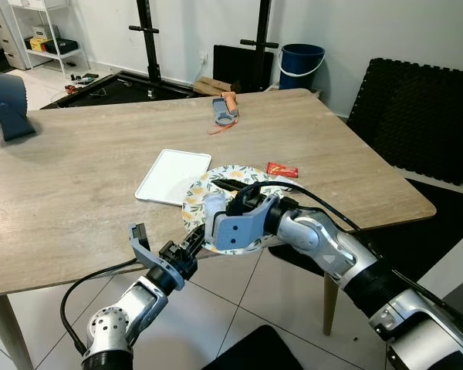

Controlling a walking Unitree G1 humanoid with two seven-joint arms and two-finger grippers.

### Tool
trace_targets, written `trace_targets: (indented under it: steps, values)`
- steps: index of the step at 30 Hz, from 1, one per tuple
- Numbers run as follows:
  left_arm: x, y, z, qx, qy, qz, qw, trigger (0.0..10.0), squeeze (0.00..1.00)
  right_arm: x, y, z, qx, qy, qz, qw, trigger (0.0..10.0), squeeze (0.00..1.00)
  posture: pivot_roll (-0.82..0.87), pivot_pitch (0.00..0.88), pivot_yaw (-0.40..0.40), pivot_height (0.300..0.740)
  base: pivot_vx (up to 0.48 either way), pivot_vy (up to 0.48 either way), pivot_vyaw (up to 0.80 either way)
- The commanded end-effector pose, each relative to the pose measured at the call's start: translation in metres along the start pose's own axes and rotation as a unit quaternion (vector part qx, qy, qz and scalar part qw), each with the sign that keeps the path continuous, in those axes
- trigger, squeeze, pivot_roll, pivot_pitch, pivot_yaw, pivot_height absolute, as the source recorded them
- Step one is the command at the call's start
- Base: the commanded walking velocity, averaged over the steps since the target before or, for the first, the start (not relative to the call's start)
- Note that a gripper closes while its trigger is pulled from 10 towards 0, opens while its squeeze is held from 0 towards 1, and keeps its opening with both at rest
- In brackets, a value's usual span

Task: Restocking fridge

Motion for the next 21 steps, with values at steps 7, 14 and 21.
trace_targets:
  steps: [7,14,21]
  values:
    - [-0.017,0.000,0.002,-0.001,-0.034,-0.003,0.999,10.0,0.00,-0.022,0.004,0.004,0.004,-0.032,0.050,0.998,10.0,1.00,-0.02,0.061,0.010,0.740,0.000,0.000,0.00]
    - [-0.017,-0.001,0.002,0.000,-0.035,-0.004,0.999,10.0,0.00,-0.038,0.002,-0.009,-0.027,-0.056,0.085,0.994,10.0,1.00,-0.02,0.065,0.009,0.740,0.000,0.000,0.00]
    - [-0.018,-0.001,0.001,0.001,-0.038,-0.009,0.999,10.0,0.00,-0.070,-0.022,-0.085,-0.196,0.034,0.141,0.970,10.0,0.91,-0.02,0.070,0.008,0.740,0.000,0.000,0.00]
Point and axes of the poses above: a point about 5 cm out from each wrist's last joint towards the gripper, its own y axis pointing out of the wrist towards the gripper, its own x axis along the axis of the wrist's last joint, z = x × y, the point moved 6 cm from there along y, pointing out of the wrist towards the gripper, and after that the axes turned 9 degrees about y, right-handed, at the moved point
